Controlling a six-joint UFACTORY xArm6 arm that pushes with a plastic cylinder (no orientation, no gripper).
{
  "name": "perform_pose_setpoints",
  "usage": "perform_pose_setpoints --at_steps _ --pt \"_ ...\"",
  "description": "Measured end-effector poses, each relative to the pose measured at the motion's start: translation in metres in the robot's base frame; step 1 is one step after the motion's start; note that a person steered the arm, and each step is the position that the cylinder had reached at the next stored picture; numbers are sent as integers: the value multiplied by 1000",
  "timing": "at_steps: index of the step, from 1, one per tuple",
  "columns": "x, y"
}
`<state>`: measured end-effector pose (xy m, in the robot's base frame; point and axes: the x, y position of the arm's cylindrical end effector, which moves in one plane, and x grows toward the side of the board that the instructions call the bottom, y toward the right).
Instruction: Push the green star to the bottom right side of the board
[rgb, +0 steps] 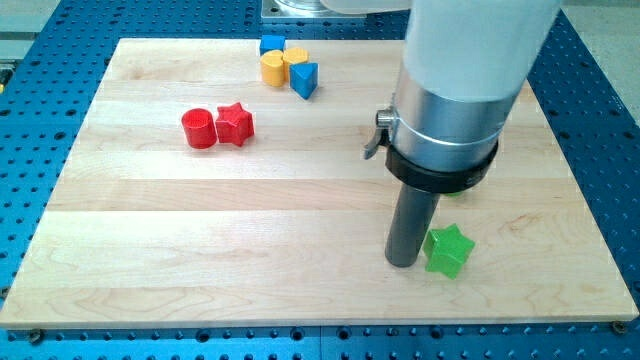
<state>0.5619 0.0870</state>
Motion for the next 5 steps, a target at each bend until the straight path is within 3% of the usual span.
perform_pose_setpoints --at_steps 2,3,4,5 --pt "-1 76" --pt "-13 60" --pt "-62 -34" --pt "-99 12"
